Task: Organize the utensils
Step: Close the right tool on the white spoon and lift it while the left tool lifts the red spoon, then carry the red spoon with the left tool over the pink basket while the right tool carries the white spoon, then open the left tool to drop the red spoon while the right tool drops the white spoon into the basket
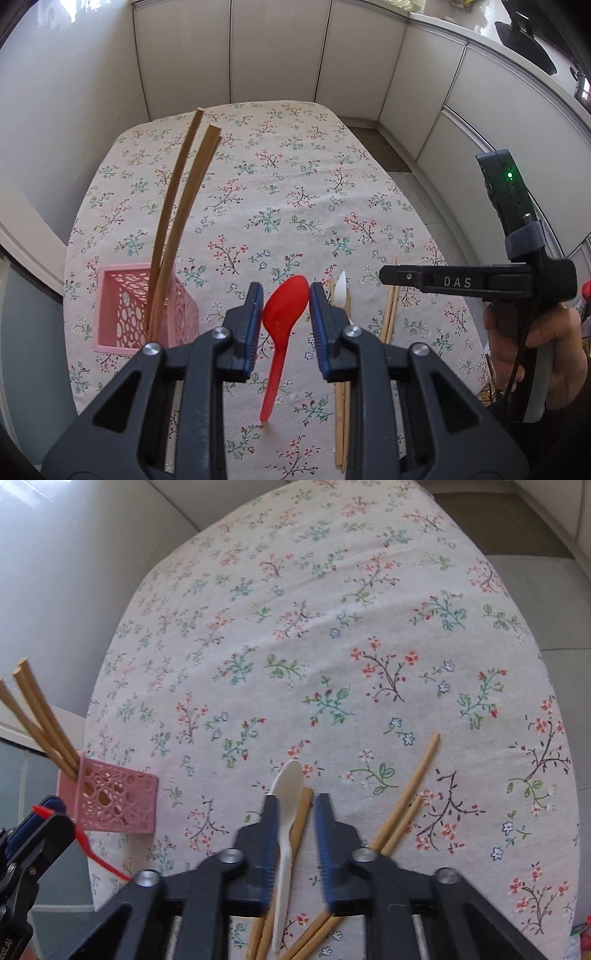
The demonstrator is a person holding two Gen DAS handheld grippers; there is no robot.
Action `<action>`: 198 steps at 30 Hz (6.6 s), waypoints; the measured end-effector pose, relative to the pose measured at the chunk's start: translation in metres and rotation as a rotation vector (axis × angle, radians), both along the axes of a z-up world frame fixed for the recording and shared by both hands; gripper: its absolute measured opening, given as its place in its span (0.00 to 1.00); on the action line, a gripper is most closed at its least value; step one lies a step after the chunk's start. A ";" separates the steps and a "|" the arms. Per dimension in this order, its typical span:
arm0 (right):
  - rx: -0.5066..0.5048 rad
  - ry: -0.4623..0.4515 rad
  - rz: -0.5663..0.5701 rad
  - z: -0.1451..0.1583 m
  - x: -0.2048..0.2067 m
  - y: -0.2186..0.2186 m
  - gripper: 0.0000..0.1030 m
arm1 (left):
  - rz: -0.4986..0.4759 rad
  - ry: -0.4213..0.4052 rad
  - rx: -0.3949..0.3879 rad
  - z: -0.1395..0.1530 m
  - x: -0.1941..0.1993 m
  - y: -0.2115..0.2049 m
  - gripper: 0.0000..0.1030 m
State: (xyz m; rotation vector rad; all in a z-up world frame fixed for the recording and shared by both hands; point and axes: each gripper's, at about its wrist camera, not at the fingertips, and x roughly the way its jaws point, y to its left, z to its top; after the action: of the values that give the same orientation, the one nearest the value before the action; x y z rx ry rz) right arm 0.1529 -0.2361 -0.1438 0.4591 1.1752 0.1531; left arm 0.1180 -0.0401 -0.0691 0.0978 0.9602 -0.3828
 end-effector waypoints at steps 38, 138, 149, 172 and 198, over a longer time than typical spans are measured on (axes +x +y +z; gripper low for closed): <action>0.106 -0.218 0.033 0.058 -0.016 0.029 0.03 | -0.054 -0.012 -0.069 0.022 -0.015 0.010 0.08; 0.182 -0.529 0.106 0.121 -0.031 0.069 0.03 | 0.291 -0.354 -0.272 0.028 0.031 0.114 0.49; 0.323 -0.711 0.218 0.153 -0.040 0.127 0.03 | 0.458 -0.149 -0.086 0.022 0.036 0.142 0.71; 0.210 -0.674 0.201 0.094 -0.006 0.182 0.07 | 0.474 -0.049 -0.133 0.012 0.042 0.163 0.72; 0.079 -0.552 0.130 0.127 -0.053 0.079 0.70 | 0.336 -0.109 -0.096 0.043 0.004 0.123 0.79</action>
State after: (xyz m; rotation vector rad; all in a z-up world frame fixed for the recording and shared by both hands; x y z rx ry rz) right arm 0.0997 -0.1572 -0.0172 0.3761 0.6569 0.4129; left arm 0.1224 0.0833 -0.0257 -0.1279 0.8308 -0.1115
